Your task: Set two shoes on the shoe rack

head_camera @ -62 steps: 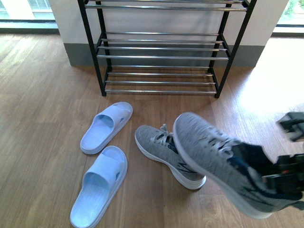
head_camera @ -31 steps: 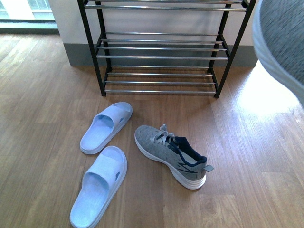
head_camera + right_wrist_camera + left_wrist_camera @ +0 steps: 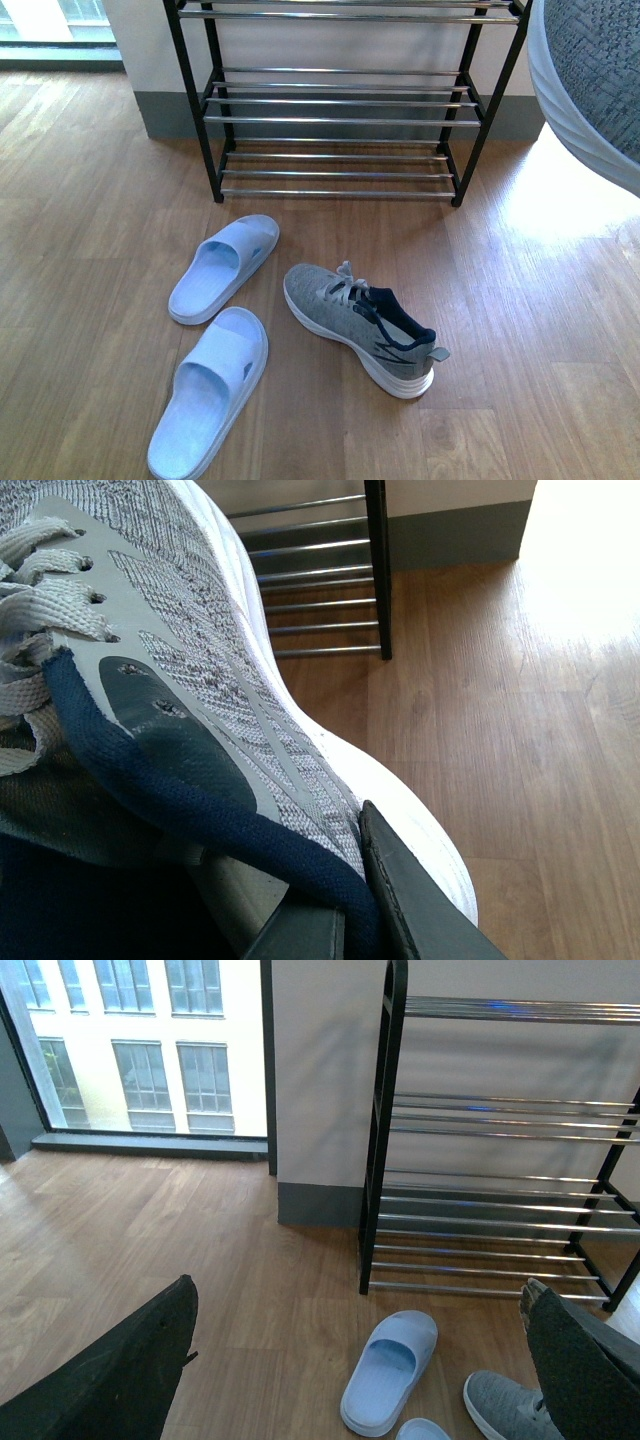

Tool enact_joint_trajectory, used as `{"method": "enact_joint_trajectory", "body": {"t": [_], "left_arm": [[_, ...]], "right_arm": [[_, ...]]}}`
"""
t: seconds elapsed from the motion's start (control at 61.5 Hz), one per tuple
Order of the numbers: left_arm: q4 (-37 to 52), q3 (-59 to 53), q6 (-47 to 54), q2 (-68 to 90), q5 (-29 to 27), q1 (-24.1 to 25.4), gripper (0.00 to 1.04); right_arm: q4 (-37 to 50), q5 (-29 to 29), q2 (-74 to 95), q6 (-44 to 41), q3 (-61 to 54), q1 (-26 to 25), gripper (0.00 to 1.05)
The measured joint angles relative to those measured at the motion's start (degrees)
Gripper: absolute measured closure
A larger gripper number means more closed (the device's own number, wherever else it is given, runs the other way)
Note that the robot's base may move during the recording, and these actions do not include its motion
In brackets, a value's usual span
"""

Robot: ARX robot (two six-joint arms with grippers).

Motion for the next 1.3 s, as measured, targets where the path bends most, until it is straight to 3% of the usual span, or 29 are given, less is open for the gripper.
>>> {"method": "enact_joint_trajectory", "body": {"t": [1.301], "left_arm": [[0.0, 0.0, 0.0, 0.0, 0.1, 0.0, 0.09]], "right_arm": [[-0.1, 0.7, 0.0, 0.2, -0.1, 0.0, 1.03]]}}
